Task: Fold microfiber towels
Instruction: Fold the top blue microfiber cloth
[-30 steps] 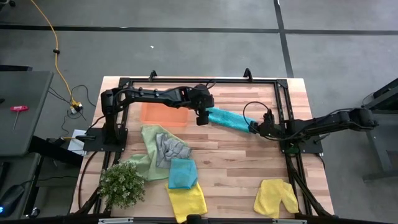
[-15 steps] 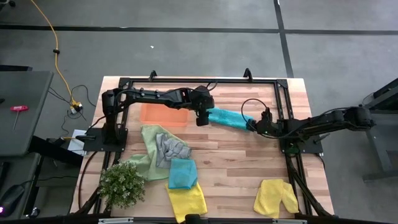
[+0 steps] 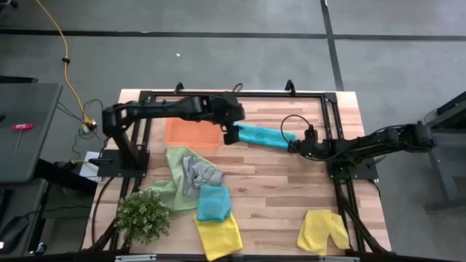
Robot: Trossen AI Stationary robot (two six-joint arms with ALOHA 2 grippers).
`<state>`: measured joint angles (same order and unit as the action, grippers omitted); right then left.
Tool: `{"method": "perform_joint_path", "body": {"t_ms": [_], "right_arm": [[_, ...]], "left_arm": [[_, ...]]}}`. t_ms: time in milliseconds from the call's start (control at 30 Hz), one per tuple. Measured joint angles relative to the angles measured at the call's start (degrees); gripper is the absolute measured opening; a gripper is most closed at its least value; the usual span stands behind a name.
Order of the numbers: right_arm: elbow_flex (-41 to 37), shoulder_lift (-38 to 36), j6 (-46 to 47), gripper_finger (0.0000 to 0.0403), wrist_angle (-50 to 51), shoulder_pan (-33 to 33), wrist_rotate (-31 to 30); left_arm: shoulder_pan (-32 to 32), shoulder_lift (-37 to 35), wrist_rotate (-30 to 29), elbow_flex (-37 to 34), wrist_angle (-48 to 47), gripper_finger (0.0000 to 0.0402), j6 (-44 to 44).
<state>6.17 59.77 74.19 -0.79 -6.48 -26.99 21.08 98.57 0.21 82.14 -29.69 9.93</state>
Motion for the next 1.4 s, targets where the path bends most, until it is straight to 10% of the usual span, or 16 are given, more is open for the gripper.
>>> {"method": "perform_joint_path", "body": {"t_ms": [167, 567, 1167, 1400], "right_arm": [[-0.11, 0.04, -5.81, 0.0008, 0.38, -0.02, -3.17], [0.56, -0.18, -13.89, 0.0002, -0.23, -0.02, -4.0], [29.24, -0.13, -28.06, 0.0, 41.99, -1.33, -12.29], [33.29, 0.62, -34.45, 0.0, 41.06, -4.47, -12.23]], "left_arm": [[-1.97, -10.36, 2.32, -7.9, 7.76, 0.0195, -2.86], [-5.89, -31.16, -3.26, -37.92, 38.95, 0.0195, -10.0], [-9.22, -33.05, -13.08, -40.43, 37.85, 0.0195, -9.72], [-9.22, -33.05, -13.1, -40.43, 40.13, 0.0195, -9.74]]}}
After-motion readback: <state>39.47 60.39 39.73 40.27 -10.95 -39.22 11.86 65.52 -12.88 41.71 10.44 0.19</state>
